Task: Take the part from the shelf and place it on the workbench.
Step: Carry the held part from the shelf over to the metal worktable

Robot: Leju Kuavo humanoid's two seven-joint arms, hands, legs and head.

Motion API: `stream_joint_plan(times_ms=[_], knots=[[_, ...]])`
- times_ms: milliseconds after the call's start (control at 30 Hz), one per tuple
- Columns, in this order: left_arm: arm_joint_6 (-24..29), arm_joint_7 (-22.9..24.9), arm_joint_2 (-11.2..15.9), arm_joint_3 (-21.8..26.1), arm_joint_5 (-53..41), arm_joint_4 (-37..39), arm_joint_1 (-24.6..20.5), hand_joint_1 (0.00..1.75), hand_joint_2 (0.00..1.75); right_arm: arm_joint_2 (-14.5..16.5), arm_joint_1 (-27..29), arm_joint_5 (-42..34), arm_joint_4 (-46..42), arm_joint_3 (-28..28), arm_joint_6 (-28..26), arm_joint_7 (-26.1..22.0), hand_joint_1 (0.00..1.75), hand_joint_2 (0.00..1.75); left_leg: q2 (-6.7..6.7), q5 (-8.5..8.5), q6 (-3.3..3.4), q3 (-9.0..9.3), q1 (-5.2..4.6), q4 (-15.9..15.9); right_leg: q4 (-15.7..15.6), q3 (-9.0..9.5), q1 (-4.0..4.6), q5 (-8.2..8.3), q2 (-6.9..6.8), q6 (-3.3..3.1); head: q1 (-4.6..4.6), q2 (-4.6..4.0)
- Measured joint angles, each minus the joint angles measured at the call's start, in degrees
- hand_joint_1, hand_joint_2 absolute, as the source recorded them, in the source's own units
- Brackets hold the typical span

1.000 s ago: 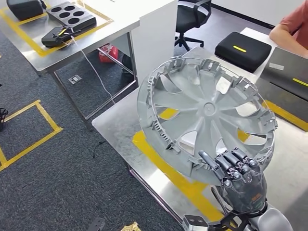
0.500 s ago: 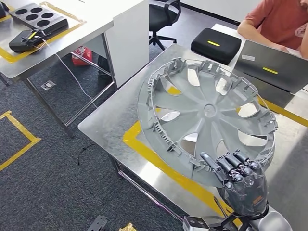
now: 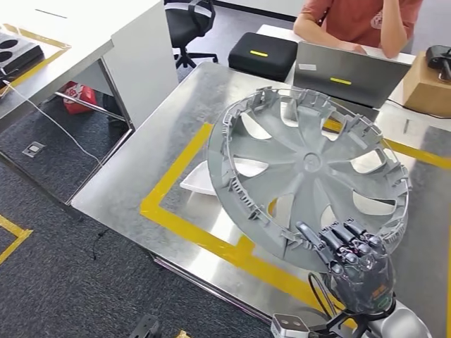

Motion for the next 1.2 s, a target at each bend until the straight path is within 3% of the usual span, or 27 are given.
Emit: stream_joint_plan(times_ms=[67,100,167,233,300,367,433,500,567,600,633,700,767,800,867,900,967,1000,1067,1100,1133,1200], knots=[[-0.1,0.0,0.0,0.0,0.0,0.0,0.2,0.0,0.0,0.1,0.0,0.0,0.1,0.0,0.0,0.0,1.75,1.75,-0.64,-2.09,-0.1,-2.76,0.06,6.3,0.0,-0.14,0.04,0.11,1.36,-0.14,-0.04,0.0],[-0.2,0.0,0.0,0.0,0.0,0.0,0.2,0.0,0.0,0.1,0.0,0.0,0.2,0.0,0.0,0.1,1.75,1.75,-0.73,-1.5,-0.03,-2.94,0.05,6.6,0.1,-0.16,0.07,0.15,2.1,-0.15,-0.04,0.0],[-0.3,0.0,0.0,0.0,0.0,0.0,0.2,0.0,0.0,0.1,-0.1,0.0,0.3,0.0,0.0,0.1,1.75,1.75,-1.65,2.35,0.38,-0.47,0.07,1.1,0.2,-0.15,0.06,0.19,3.55,-0.11,-0.05,0.0],[-0.4,0.0,0.1,0.0,0.0,0.0,0.2,0.0,0.0,0.1,-0.2,0.1,0.4,0.0,0.0,0.2,1.75,1.75,-4.41,5.4,0.97,2.72,0.23,-6.2,0.5,-0.43,0.07,0.24,4.9,0.19,-0.02,0.0],[-0.5,0.0,0.1,0.0,0.0,0.0,0.1,0.0,0.0,0.1,-0.3,0.1,0.6,0.0,0.0,0.3,1.75,1.75,-5.92,5.82,1.23,3.84,0.26,-9.2,0.6,-1.09,-0.09,0.5,6.09,0.89,0.02,0.0],[-0.5,0.1,0.0,-0.1,-0.1,0.0,0.0,0.0,0.0,0.1,-0.2,0.1,0.6,0.0,0.0,0.6,1.75,1.75,-4.85,5.98,1.48,3.88,0.29,-9.7,0.6,-1.7,-0.33,0.77,6.96,1.66,-0.02,0.0],[-0.6,0.1,-0.1,-0.1,-0.1,0.0,-0.2,0.0,0.0,0.1,-0.3,0.1,0.7,0.0,0.0,0.7,1.75,1.75,-3.43,6.39,2.08,4.01,0.48,-10.3,2.5,-3.01,-0.19,-0.63,4.98,2.18,0.31,0.0],[-0.6,0.2,-0.2,-0.1,-0.1,0.0,-0.2,0.0,0.0,0.2,-0.6,0.1,1.0,0.2,0.0,0.8,1.75,1.75,-1.9,6.56,2.42,4.02,0.48,-10.6,9.0,-6.12,-0.05,-4.08,1.71,2.56,0.65,0.0],[-0.6,0.2,-0.2,-0.1,-0.1,0.0,-0.1,0.0,0.0,0.2,-0.8,0.1,1.3,0.4,0.0,1.0,1.75,1.75,-0.35,6.53,2.46,3.96,0.42,-10.6,15.6,-9.18,-0.15,-6.5,0.52,2.93,0.67,0.0],[-0.6,0.2,-0.1,-0.1,-0.1,0.0,-0.1,0.0,0.0,0.2,-0.8,0.1,1.5,0.4,0.0,1.1,1.75,1.75,0.37,6.49,2.45,3.95,0.41,-10.6,16.5,-9.51,-0.23,-6.32,0.29,3.07,0.68,0.0],[-0.6,0.2,-0.2,-0.1,-0.2,0.0,-0.1,0.0,0.0,0.1,-0.8,0.1,1.6,0.5,0.0,1.3,1.75,1.75,1.03,6.43,2.39,3.98,0.41,-10.6,15.1,-8.66,-0.32,-5.13,0.01,3.16,0.68,0.0],[-0.6,0.2,-0.3,-0.1,-0.2,0.0,-0.2,0.0,0.0,0.2,-0.9,0.1,1.8,0.5,0.0,1.4,1.75,1.75,2.2,6.22,2.09,4.18,0.35,-10.5,7.3,-4.41,-0.37,-1.76,-1.72,3.2,0.68,0.0],[-0.6,0.2,-0.3,-0.1,-0.3,0.0,-0.3,0.0,0.0,0.2,-1.1,0.1,1.9,0.6,0.0,1.6,1.75,1.75,3.18,5.96,1.55,4.31,0.0,-10.3,1.3,-1.02,-0.09,-0.22,-3.47,2.77,0.7,0.0],[-0.6,0.2,-0.3,-0.1,-0.3,0.0,-0.3,0.0,0.0,0.2,-1.1,0.1,1.9,0.7,0.0,1.6,1.75,1.75,3.66,5.91,1.3,4.35,-0.18,-10.2,0.5,-0.56,0.09,-0.31,-3.72,2.46,0.66,0.0],[-0.6,0.2,-0.3,-0.1,-0.4,0.0,-0.3,0.0,0.0,0.2,-1.1,0.1,2.0,0.7,0.0,1.8,1.75,1.75,4.57,5.75,0.77,4.43,-0.23,-10.1,0.5,-0.7,0.14,-0.16,-2.61,1.67,0.6,0.0],[-0.7,0.2,-0.3,-0.1,-0.4,0.0,-0.4,0.0,0.0,0.1,-1.1,0.1,2.0,0.7,0.0,1.8,1.75,1.75,4.23,5.29,0.47,4.4,-0.12,-9.7,0.5,-0.77,0.07,-0.07,-2.05,1.29,0.53,0.0],[-0.7,0.2,-0.2,-0.1,-0.4,0.0,-0.4,0.0,0.0,0.2,-1.1,0.1,2.0,0.7,0.0,1.9,1.75,1.75,1.96,2.64,-0.02,3.02,0.13,-6.0,0.4,-0.78,-0.12,0.15,-0.99,0.53,0.29,0.0],[-0.7,0.2,-0.2,-0.1,-0.5,0.0,-0.4,0.0,0.0,0.2,-1.2,0.1,2.1,0.7,0.0,1.9,1.75,1.75,0.54,0.68,-0.12,1.52,0.21,-2.4,0.4,-0.82,-0.1,0.19,-0.44,0.28,0.16,0.0],[-0.7,0.2,-0.2,-0.1,-0.5,0.0,-0.2,0.0,0.0,0.2,-1.2,0.1,2.1,0.7,0.0,1.9,1.75,1.75,-0.6,-2.22,-0.07,-1.79,0.21,5.0,0.4,-0.86,0.04,0.25,0.88,0.03,0.07,0.0],[-0.7,0.2,-0.2,-0.1,-0.5,0.0,-0.2,0.0,0.0,0.2,-1.2,0.1,2.1,0.7,0.0,1.9,1.75,1.75,-0.72,-2.21,0.06,-2.55,0.18,6.6,0.4,-0.87,0.15,0.28,1.61,-0.02,0.08,0.0],[-0.7,0.2,-0.1,-0.1,-0.5,0.0,-0.2,0.0,0.0,0.2,-1.2,0.1,2.2,0.7,0.0,1.9,1.75,1.75,-0.83,-1.03,0.29,-2.29,0.15,5.8,0.4,-0.86,0.25,0.3,2.37,-0.04,0.08,0.0],[-0.8,0.2,0.0,-0.1,-0.6,0.0,-0.2,0.0,0.0,0.2,-1.2,0.1,2.2,0.7,0.0,2.0,1.75,1.75,-2.02,3.21,1.08,0.64,0.06,-1.0,0.5,-0.81,0.36,0.34,3.82,-0.01,0.08,0.0]])
